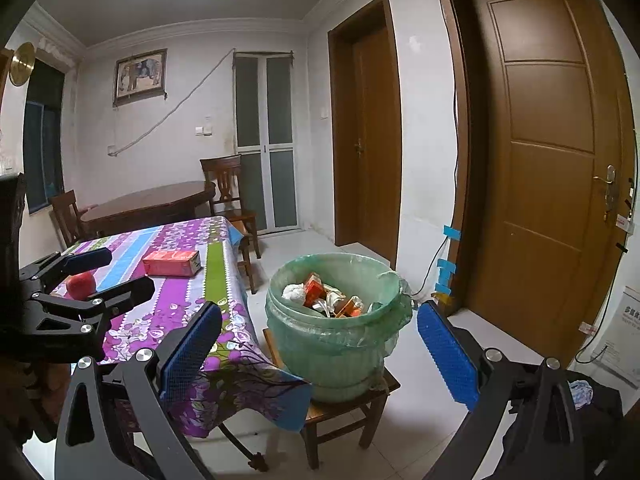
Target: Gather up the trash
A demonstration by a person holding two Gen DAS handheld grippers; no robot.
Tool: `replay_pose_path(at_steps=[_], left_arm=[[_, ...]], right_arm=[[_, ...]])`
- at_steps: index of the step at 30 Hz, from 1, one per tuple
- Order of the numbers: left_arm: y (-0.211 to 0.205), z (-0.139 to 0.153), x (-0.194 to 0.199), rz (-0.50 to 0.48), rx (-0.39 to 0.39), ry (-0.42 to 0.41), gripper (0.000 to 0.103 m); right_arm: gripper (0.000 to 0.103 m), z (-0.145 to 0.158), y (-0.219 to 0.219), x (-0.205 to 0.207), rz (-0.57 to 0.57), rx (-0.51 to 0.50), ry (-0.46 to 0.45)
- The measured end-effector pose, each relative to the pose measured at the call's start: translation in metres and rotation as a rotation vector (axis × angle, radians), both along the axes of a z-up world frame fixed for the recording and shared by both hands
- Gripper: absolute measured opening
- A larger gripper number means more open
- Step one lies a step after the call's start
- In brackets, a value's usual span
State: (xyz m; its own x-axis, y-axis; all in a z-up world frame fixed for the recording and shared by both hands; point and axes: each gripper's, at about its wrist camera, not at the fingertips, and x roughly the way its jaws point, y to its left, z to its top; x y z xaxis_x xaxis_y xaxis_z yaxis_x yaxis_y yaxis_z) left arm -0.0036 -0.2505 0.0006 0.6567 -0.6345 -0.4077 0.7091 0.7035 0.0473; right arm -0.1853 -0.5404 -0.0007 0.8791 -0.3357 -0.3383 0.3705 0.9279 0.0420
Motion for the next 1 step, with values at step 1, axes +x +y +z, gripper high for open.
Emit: replay_pose_path(at_steps=[1], left_arm=[[-0.0002, 0.0009, 0.0005, 0.002, 0.000, 0.000, 0.097]], right_arm=[[0.098, -0.0002, 0.0003, 0.0000, 0.000, 0.001, 0.002]])
